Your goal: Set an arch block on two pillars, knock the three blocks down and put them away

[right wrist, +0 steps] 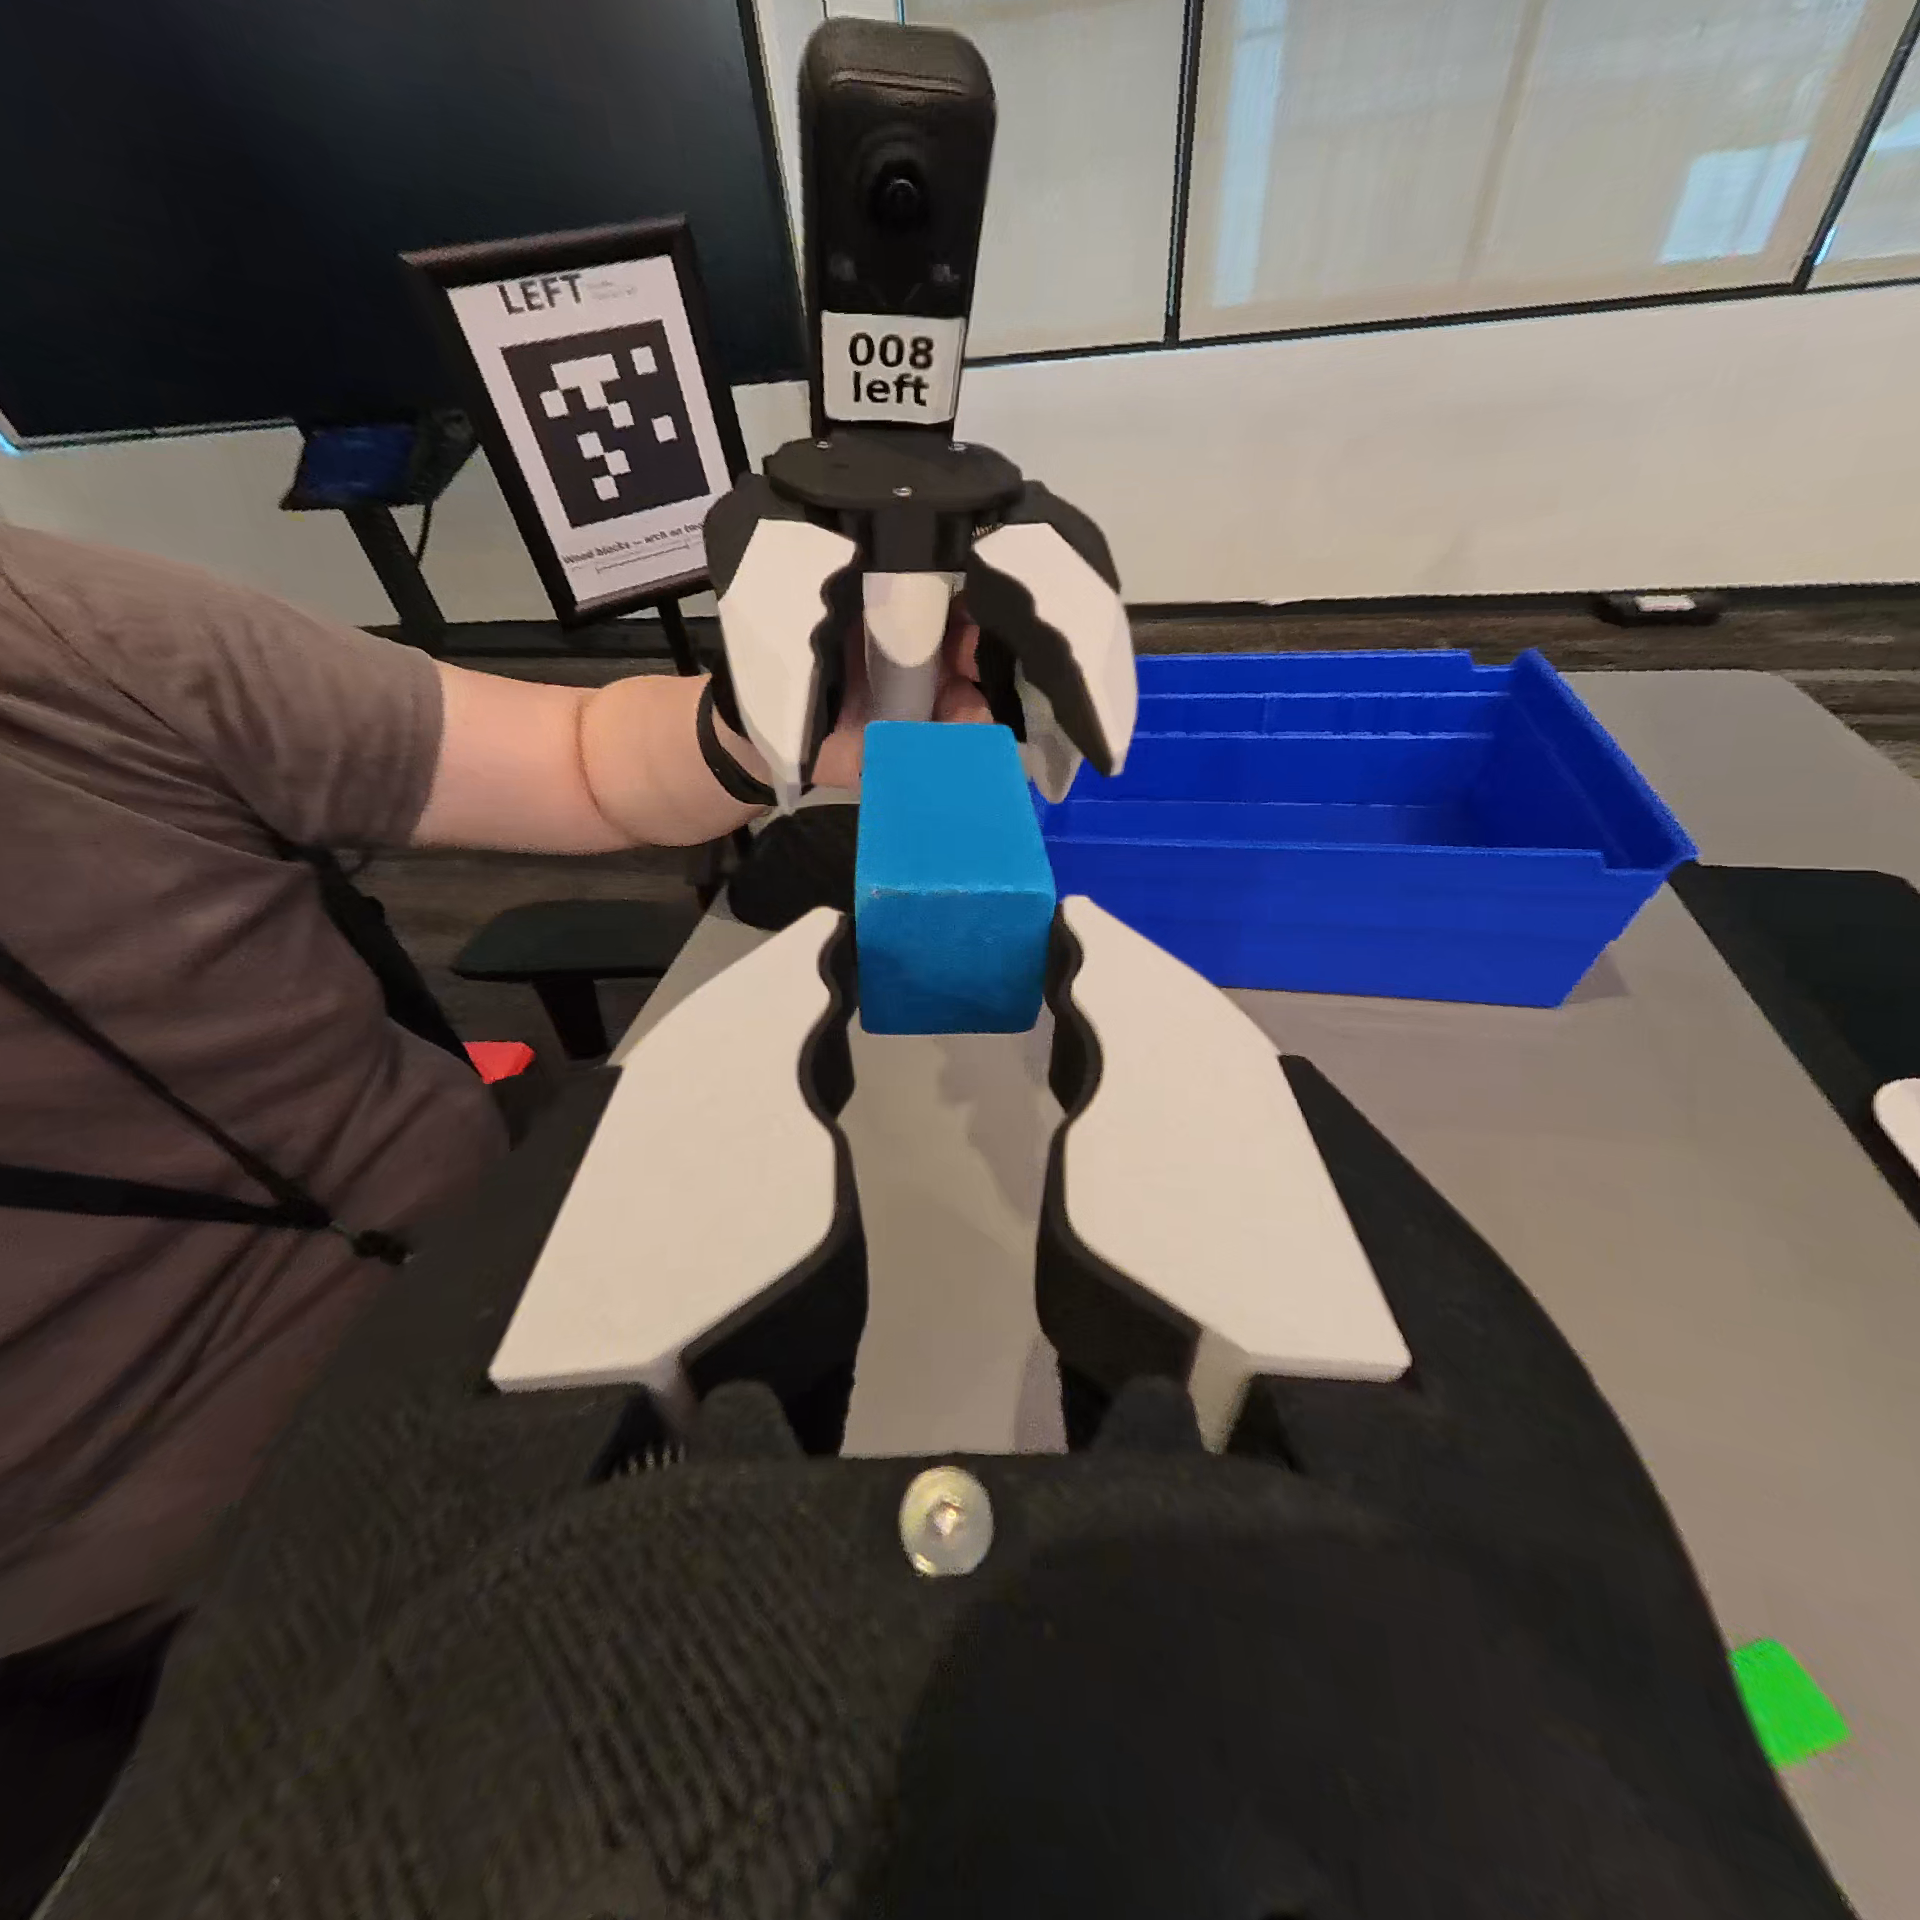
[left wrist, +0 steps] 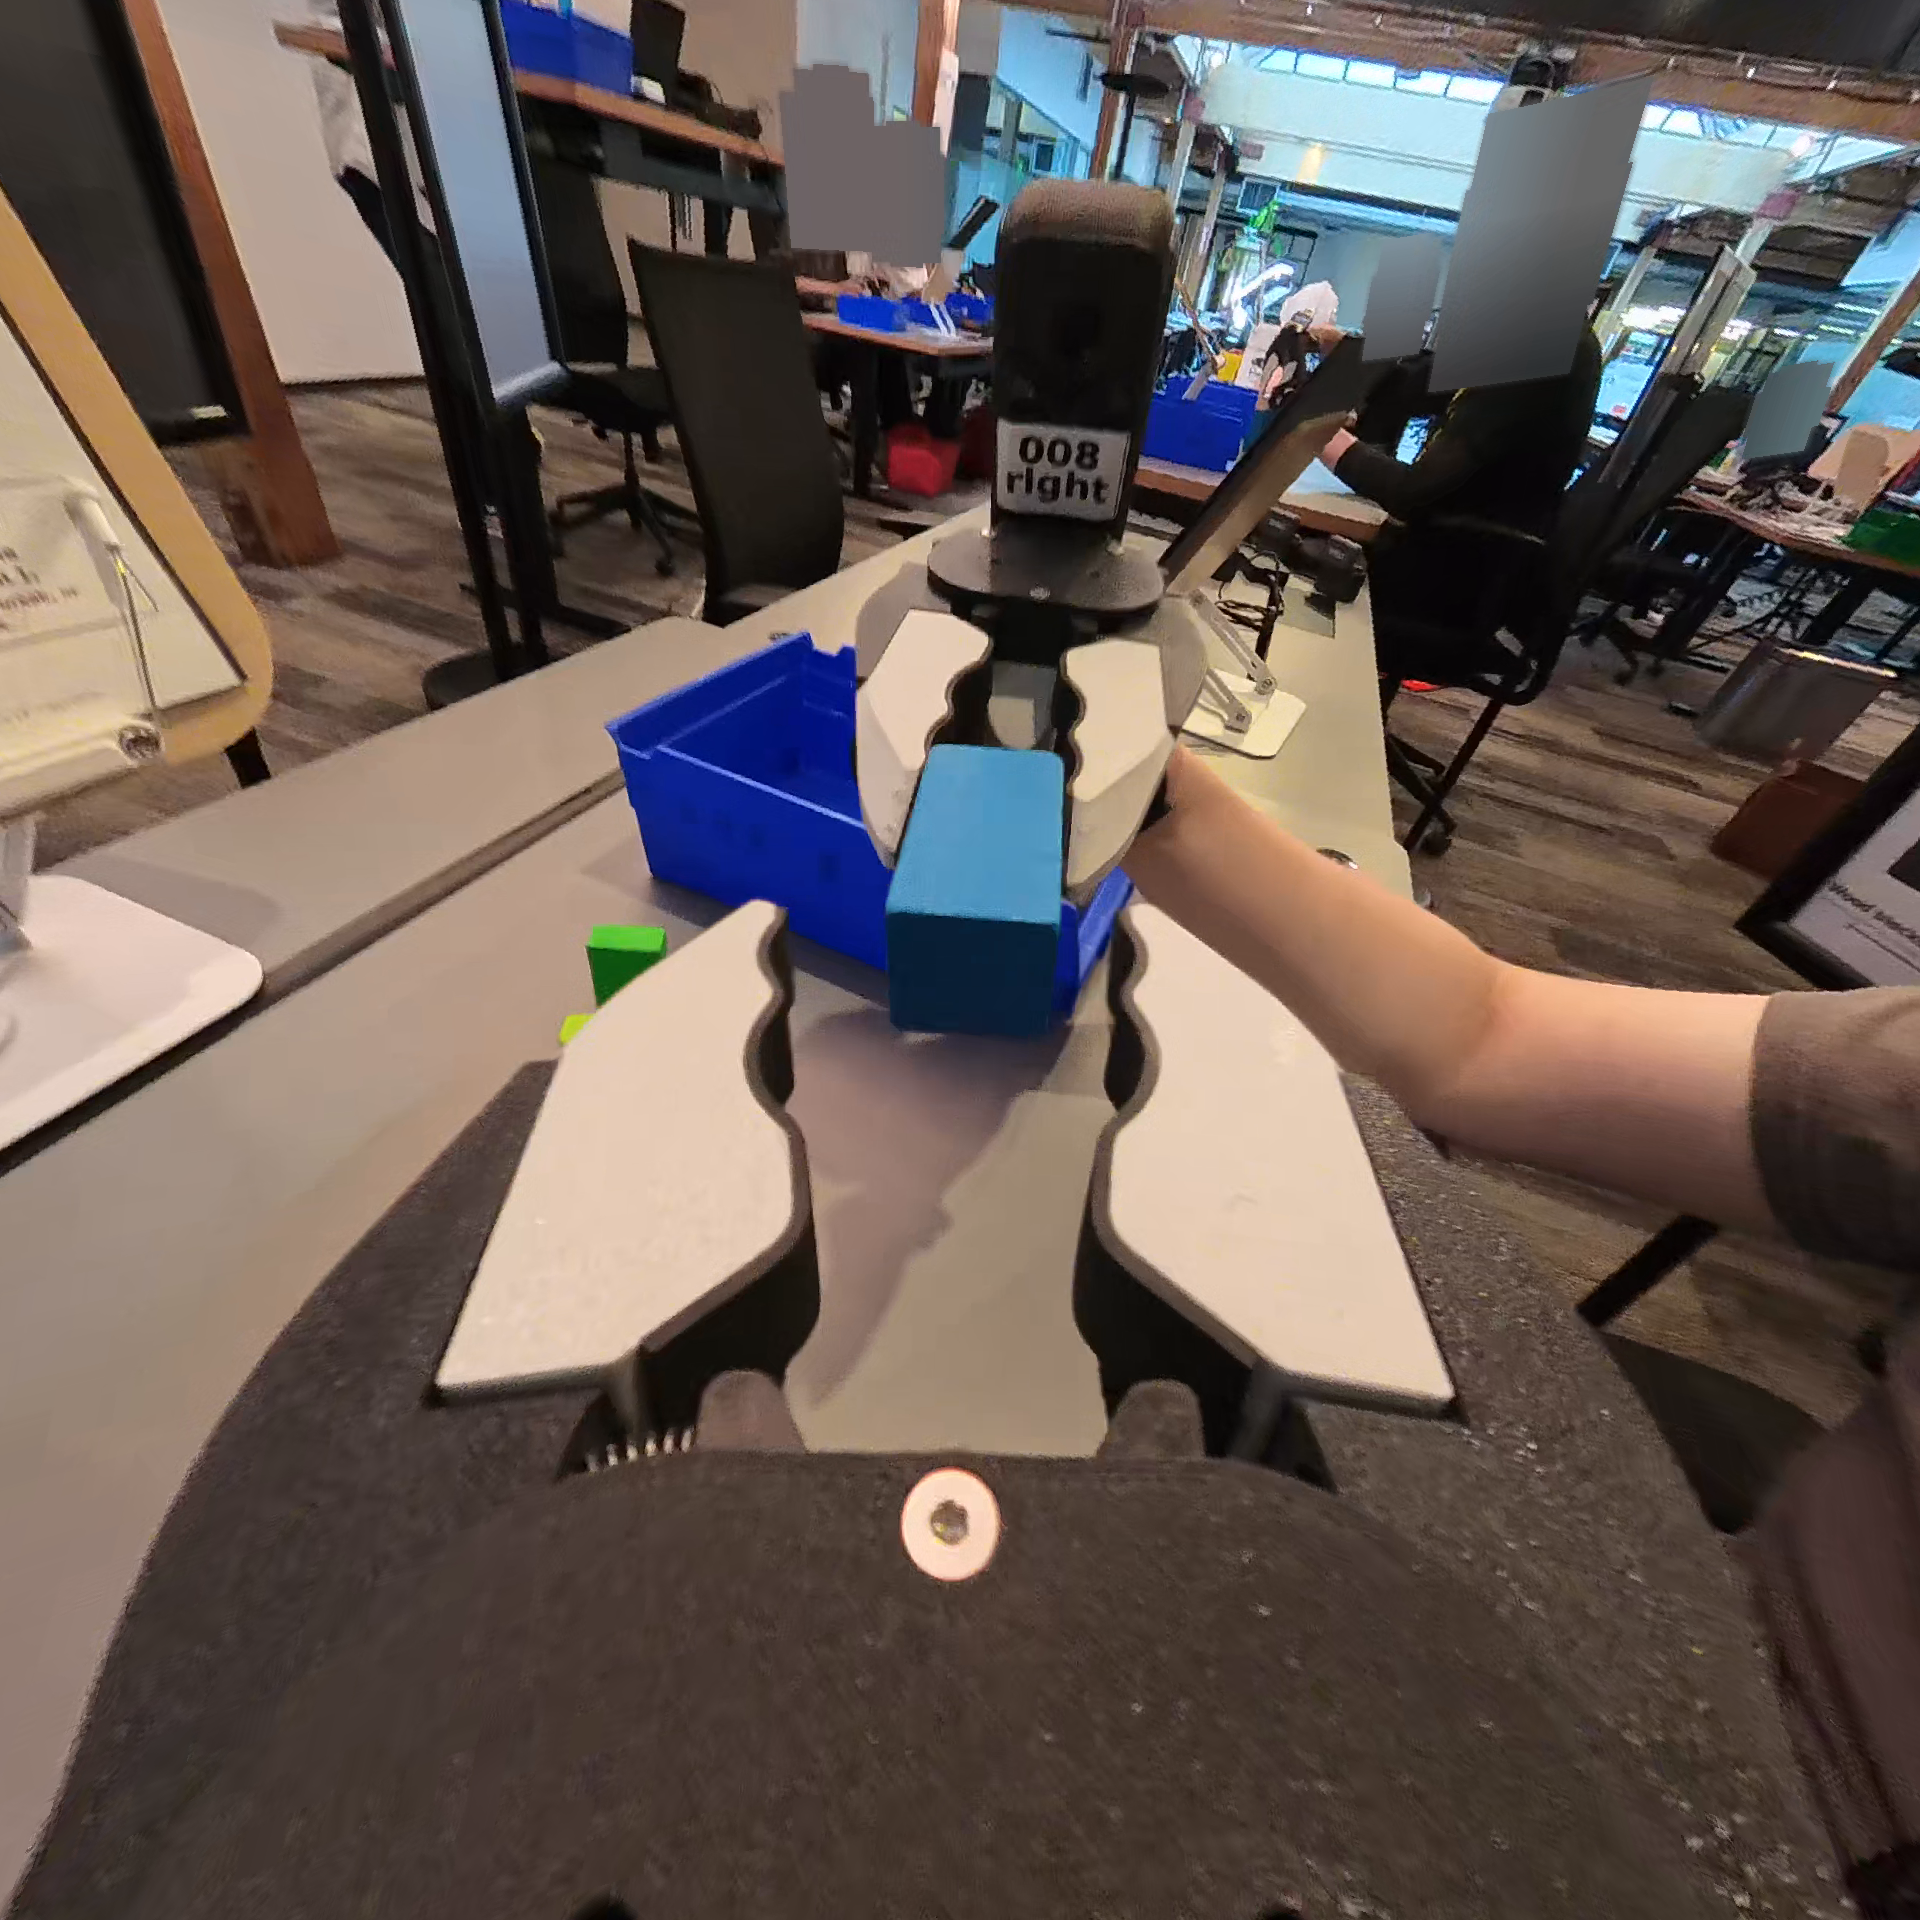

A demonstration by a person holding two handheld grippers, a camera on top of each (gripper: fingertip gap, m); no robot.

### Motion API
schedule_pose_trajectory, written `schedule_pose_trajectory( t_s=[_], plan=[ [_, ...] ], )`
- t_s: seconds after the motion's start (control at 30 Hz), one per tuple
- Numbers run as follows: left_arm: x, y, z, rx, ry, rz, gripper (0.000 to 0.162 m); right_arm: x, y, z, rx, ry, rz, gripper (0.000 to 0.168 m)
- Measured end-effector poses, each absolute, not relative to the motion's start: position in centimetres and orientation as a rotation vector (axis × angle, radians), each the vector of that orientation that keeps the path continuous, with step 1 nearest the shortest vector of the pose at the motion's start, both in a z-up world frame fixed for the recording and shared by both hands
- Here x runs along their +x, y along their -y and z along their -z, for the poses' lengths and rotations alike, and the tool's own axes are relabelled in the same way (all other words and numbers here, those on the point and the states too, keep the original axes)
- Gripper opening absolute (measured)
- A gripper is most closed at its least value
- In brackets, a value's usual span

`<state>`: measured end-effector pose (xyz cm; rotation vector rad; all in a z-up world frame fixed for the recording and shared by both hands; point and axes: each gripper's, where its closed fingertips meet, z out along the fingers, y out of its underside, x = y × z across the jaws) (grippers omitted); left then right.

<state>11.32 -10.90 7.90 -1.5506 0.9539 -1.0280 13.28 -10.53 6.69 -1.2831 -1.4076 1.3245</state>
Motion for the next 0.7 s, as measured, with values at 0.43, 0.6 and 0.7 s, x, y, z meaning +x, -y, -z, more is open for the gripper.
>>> schedule_pose_trajectory(
  t_s=[0.43,0.6,0.7],
  plan=[
    [14.5,10.3,-6.9,-1.543,-1.048,0.926,0.031,16.3,9.7,-4.9,-1.352,1.508,-1.247,0.045],
    [15.5,10.0,-6.3,-1.543,-1.068,0.898,0.031,17.3,9.2,-6.1,-1.326,1.472,-1.198,0.034],
    [15.8,9.8,-6.1,-1.544,-1.075,0.871,0.031,17.7,9.0,-5.9,-1.337,1.483,-1.163,0.034]
  ],
)
